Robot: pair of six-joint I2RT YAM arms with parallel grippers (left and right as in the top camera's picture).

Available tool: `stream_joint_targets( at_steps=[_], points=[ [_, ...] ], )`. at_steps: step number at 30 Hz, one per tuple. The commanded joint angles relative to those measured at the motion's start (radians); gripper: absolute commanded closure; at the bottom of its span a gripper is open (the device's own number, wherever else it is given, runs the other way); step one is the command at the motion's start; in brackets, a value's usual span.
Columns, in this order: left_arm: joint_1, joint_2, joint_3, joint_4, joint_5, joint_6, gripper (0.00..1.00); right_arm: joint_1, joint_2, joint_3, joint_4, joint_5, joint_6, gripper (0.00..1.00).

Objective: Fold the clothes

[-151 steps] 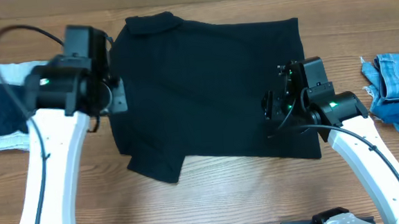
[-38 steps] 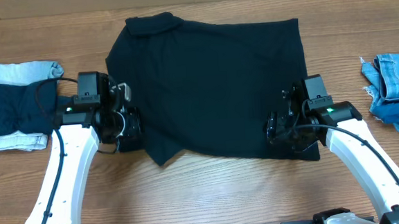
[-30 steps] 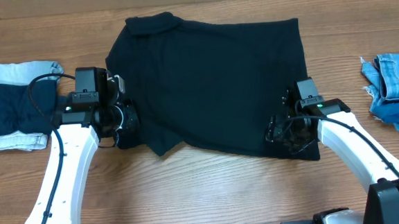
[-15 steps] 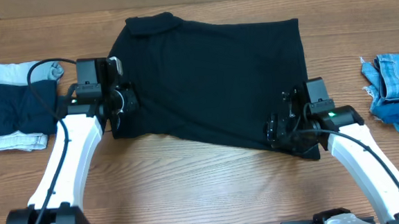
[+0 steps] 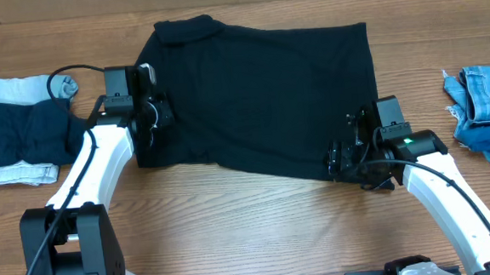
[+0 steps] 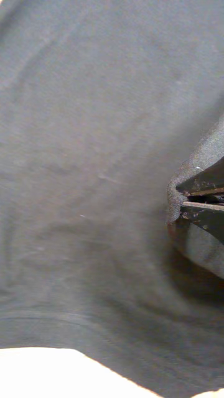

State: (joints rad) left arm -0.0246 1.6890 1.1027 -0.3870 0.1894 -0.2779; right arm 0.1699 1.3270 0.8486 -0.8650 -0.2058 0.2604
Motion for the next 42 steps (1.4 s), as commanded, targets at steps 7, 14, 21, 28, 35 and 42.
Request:
stream_joint_targets(
  at_steps=[7,14,21,28,35,42],
  points=[
    [0.0,0.008,0.021,0.085,-0.013,0.008,0.95,-0.002,-0.008,0.003,0.003,-0.005,-0.007,0.23],
    [0.0,0.008,0.021,0.101,-0.016,0.008,0.65,-0.002,-0.008,0.003,0.003,-0.005,-0.007,0.23],
    [0.081,0.005,0.193,-0.159,0.063,0.019,0.26,-0.002,-0.008,0.003,0.002,-0.005,0.029,0.21],
    [-0.022,0.006,0.188,-0.396,0.152,0.084,0.39,-0.128,-0.008,0.003,-0.002,0.06,0.182,0.15],
    [-0.087,0.007,0.188,-0.424,0.054,0.08,0.33,-0.385,0.045,0.003,-0.012,0.01,0.048,0.17],
    [-0.086,0.008,0.188,-0.424,0.028,0.099,0.29,-0.388,0.209,0.003,0.065,0.102,0.023,0.32]
  ],
)
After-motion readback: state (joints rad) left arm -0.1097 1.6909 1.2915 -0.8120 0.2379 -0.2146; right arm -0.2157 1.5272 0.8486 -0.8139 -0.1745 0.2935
